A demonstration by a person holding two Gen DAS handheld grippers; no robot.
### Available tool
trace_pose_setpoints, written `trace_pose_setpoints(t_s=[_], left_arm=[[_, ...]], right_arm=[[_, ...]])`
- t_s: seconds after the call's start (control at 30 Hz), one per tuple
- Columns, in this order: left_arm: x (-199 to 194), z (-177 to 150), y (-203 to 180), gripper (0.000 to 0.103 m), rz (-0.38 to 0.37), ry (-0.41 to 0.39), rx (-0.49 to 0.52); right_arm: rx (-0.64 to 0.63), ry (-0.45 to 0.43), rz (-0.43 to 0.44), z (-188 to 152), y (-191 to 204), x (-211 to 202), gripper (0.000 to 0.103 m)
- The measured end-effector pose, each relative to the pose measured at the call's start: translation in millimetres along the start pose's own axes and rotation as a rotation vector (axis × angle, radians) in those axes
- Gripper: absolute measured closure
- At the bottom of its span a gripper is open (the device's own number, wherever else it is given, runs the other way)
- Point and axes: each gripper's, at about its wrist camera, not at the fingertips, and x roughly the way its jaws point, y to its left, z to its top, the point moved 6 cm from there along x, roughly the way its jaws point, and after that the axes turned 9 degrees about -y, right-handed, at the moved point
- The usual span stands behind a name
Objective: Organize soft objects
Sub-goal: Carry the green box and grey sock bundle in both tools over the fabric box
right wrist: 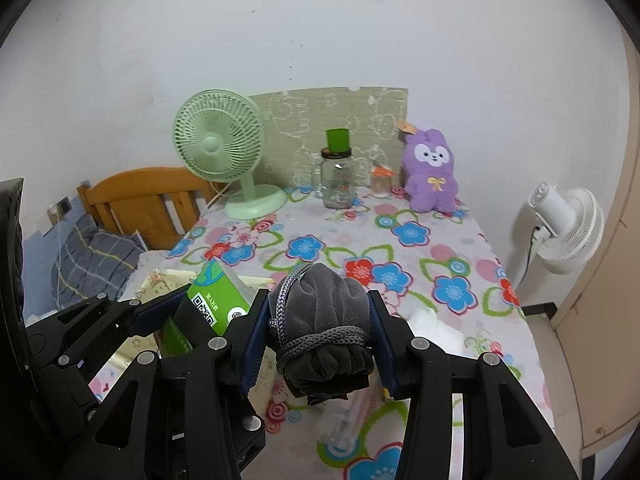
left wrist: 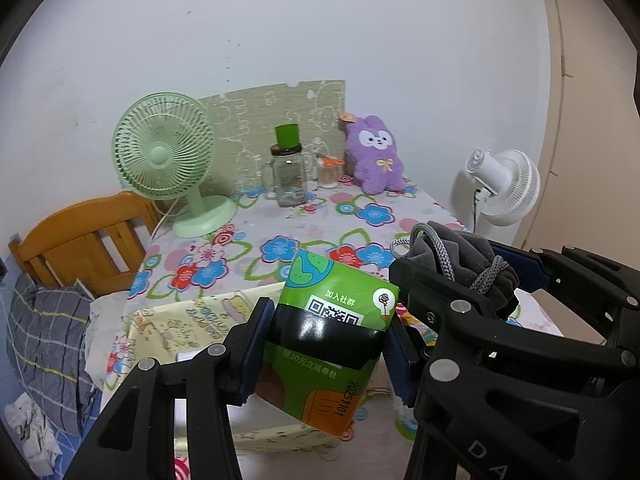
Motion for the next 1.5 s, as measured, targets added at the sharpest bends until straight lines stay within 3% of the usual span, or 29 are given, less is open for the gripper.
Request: trace_pose_setpoints(t_s=[0.9,1.5], left_arm=[[20.4,-24.6,80.0,0.05,0.105,0.067,-0.066],[51.0,-52.5,122.2,0.049,0.16,0.155,-0.108]], right_arm=[[-0.046,0.069,0.129,-4.9,70.6,60.0,0.053],[-0.095,0.162,0.194,-24.3,104.7,105.4,0.053]])
